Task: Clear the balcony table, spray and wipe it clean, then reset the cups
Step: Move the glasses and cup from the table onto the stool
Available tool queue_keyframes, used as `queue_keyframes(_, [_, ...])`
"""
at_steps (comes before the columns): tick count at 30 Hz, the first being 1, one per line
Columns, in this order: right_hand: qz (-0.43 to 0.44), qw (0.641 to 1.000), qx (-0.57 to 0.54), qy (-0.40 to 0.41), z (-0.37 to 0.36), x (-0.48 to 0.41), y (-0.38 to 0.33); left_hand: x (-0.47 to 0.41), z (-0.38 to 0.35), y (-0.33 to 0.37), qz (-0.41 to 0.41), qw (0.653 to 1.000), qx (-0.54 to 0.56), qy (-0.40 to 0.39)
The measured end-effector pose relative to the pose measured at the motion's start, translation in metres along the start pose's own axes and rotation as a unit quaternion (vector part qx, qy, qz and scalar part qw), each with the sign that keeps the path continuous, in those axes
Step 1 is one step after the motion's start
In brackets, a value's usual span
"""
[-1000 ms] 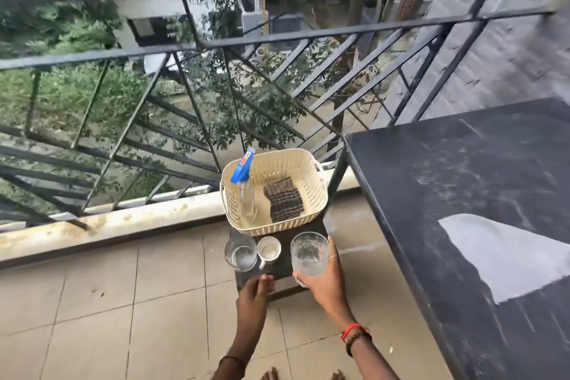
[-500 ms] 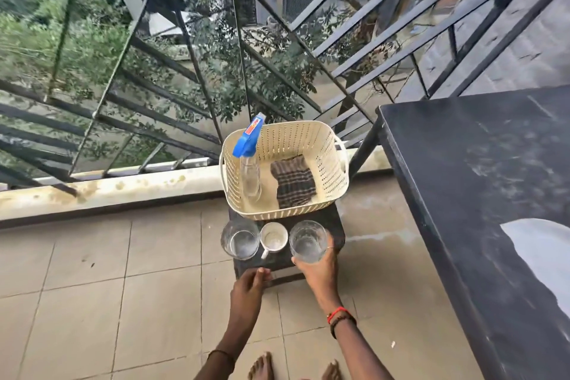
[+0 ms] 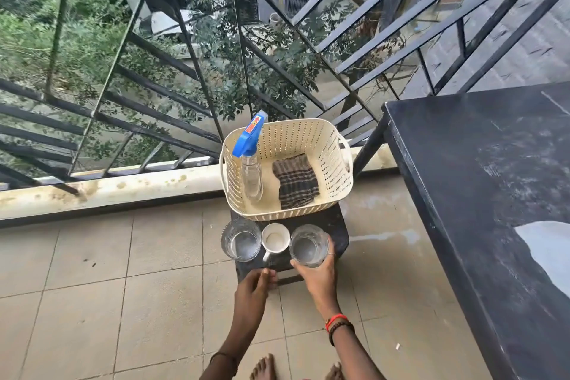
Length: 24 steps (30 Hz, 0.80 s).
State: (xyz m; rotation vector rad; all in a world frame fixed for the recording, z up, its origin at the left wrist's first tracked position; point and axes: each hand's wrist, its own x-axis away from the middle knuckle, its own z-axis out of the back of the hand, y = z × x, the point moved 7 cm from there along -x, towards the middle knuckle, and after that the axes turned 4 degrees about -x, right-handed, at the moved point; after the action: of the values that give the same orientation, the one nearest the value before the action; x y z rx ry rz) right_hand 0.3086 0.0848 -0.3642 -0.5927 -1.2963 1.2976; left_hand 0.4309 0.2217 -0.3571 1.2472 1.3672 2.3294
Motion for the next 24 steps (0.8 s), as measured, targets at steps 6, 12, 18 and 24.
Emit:
queue_keyframes(6, [0.004,1.000,-0.010,-0.009,-0.002,-0.004,-0.005,0.004,-0.007,0.003,-0.001,1.000,-0.009,-0.006])
queue_keyframes(12, [-0.003,1.000,-0.016,-0.014,-0.001,-0.006,-0.006,0.007,-0.011,0.004,0.004,1.000,-0.018,-0.010])
queue_keyframes(18, [-0.016,0.999,-0.011,-0.027,-0.001,-0.011,-0.006,0.006,-0.015,0.004,0.007,1.000,-0.025,-0.012])
queue_keyframes(24, [-0.020,0.999,-0.008,-0.041,-0.002,-0.012,-0.008,0.004,-0.017,0.004,0.010,1.000,-0.022,-0.012])
